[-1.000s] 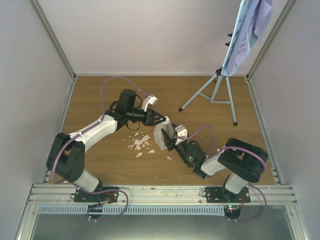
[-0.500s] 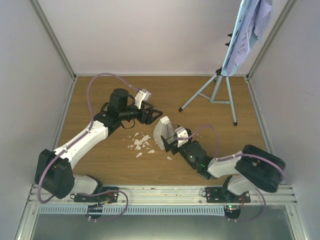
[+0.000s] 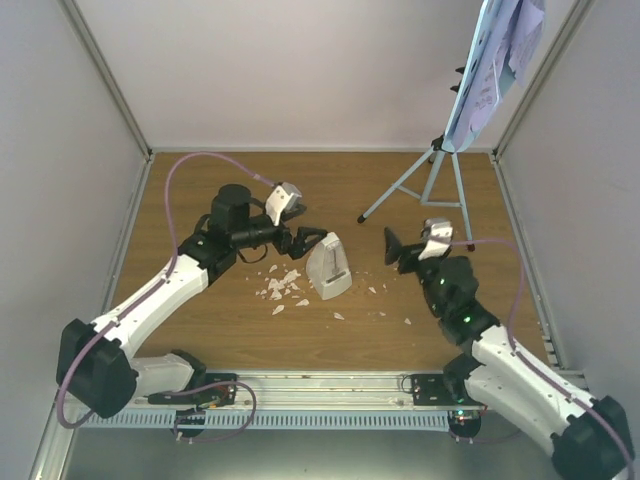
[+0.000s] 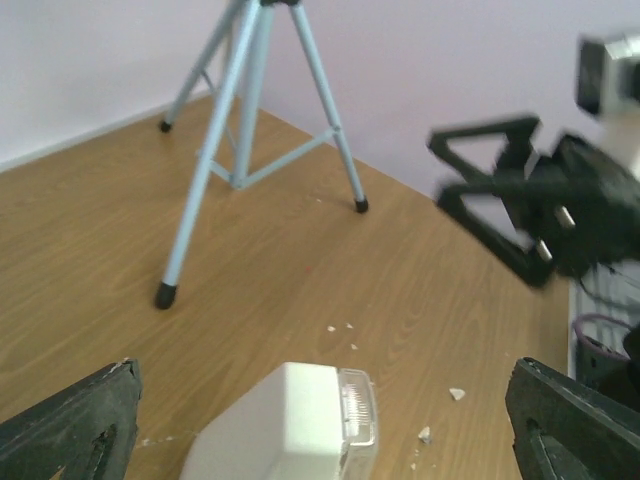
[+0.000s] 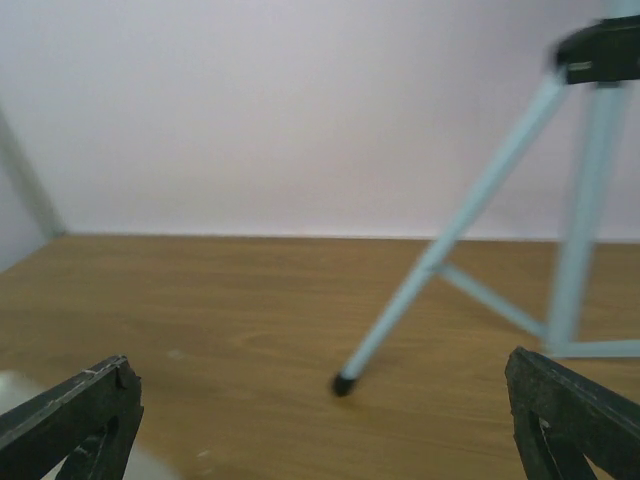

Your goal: Pack up the instrument practice props

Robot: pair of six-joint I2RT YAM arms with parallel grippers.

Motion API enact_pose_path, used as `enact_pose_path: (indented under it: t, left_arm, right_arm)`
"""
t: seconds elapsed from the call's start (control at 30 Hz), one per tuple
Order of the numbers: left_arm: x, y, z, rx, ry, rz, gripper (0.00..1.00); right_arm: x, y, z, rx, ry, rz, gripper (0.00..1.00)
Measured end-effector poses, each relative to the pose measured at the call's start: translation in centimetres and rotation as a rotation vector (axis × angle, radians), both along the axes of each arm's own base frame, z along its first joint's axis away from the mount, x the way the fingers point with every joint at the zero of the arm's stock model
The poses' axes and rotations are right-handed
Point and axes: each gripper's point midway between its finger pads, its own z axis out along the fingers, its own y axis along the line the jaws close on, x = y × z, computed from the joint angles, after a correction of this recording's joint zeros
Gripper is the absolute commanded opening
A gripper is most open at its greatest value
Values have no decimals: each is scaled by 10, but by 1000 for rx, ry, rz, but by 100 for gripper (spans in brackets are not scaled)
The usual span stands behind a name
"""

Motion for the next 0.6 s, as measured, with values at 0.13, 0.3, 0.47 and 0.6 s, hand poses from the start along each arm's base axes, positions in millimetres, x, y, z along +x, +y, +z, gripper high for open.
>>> enact_pose_path:
  t: [0.13, 0.3, 0.47, 0.6]
  left_arm:
    - [-6, -22, -17, 47, 28, -80, 99]
    - [-24, -49, -46, 158, 46, -143, 99]
    - [-22, -55, -57, 228, 29, -107, 99]
    - [-13, -48, -63, 267, 27, -49, 99]
  right_arm:
    - [32, -46, 4, 20, 109, -117, 100]
    - [36, -69, -19, 39, 221, -153, 100]
    - [28, -77, -21, 62, 232, -158, 100]
    - [24, -78, -18, 79, 220, -149, 99]
